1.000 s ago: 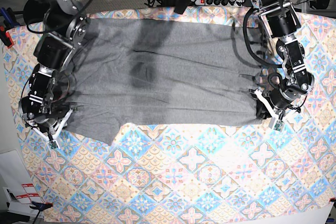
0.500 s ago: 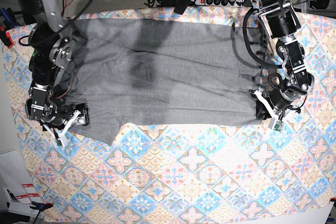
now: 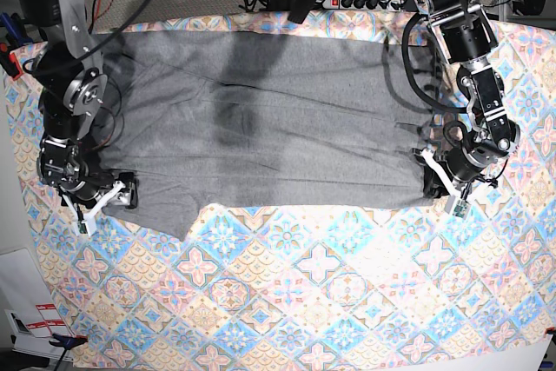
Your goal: Fold the T-shirt properly
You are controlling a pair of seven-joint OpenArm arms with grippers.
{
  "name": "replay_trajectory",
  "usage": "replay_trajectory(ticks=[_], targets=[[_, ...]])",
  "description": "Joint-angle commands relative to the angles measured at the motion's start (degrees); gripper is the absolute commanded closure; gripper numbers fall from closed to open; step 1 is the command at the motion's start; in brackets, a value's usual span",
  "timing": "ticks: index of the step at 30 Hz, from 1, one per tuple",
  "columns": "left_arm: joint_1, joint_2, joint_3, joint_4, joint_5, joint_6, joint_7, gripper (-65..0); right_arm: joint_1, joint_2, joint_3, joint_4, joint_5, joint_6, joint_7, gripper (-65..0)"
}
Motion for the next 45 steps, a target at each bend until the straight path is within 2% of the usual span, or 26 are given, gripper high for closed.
replay_trajectory(ticks=[1,3,4,6,8,10,12,23,27,32,37,45], targets=[[-1.07,-0.82,-0.15,1.10,-0.88,0.32,-1.28,-3.1,1.00,0.93,0.02,0.69,0.55,0.18,1.04,-59.2],[-1.07,-0.82,-0.15,1.10,-0.88,0.32,-1.28,-3.1,0.47,0.75,-0.60,0.69,0.55,0.35,0.95,-55.9],[-1.07,-0.82,-0.15,1.10,-0.88,0.32,-1.28,-3.1,0.38,0.75,-2.01,0.69,0.55,0.44,0.95,-52.0],[-1.07,-0.82,-0.15,1.10,-0.88,0.32,-1.28,-3.1,0.38,0.49,-5.43,0.60,0.55,0.44,0.77,-41.8],[-0.98,-0.82,-0.15,1.10,-0.88,0.32,-1.28,-3.1,0.38,-1.01,-7.11,1.04,0.82,0.44,-1.07,-28.9],[-0.89,-0.82,-0.15,1.10,-0.88,0.32,-1.28,-3.1,0.38,-2.41,-6.49,1.13,0.82,0.44,-2.30,-19.6],[-0.80,-0.82,-0.15,1.10,-0.88,0.32,-1.28,-3.1,0.38,-2.68,-6.49,1.13,0.82,0.44,-3.45,-14.4],[-0.72,-0.99,-0.15,1.10,-0.80,0.32,-1.28,-3.1,0.38,-2.41,-6.31,2.00,0.64,0.35,-6.00,-3.8],[-0.72,-0.99,-0.15,1.10,-0.80,0.32,-1.28,-3.1,-0.50,-2.50,-6.23,12.47,0.64,0.35,-11.89,-1.8],[-0.72,-0.90,-0.06,1.10,-0.80,0.32,-1.28,-3.1,-7.88,-3.73,-6.49,33.39,0.64,0.35,-20.94,-1.4],[-0.72,-0.82,-0.06,1.10,-0.80,0.32,-1.37,-3.1,-10.79,-4.79,-6.75,42.44,0.64,0.35,-27.18,-1.4],[-0.63,-0.82,-0.06,1.54,-1.15,0.32,-1.28,-3.1,-16.76,-7.16,-6.75,48.69,0.64,0.35,-28.59,-1.3]])
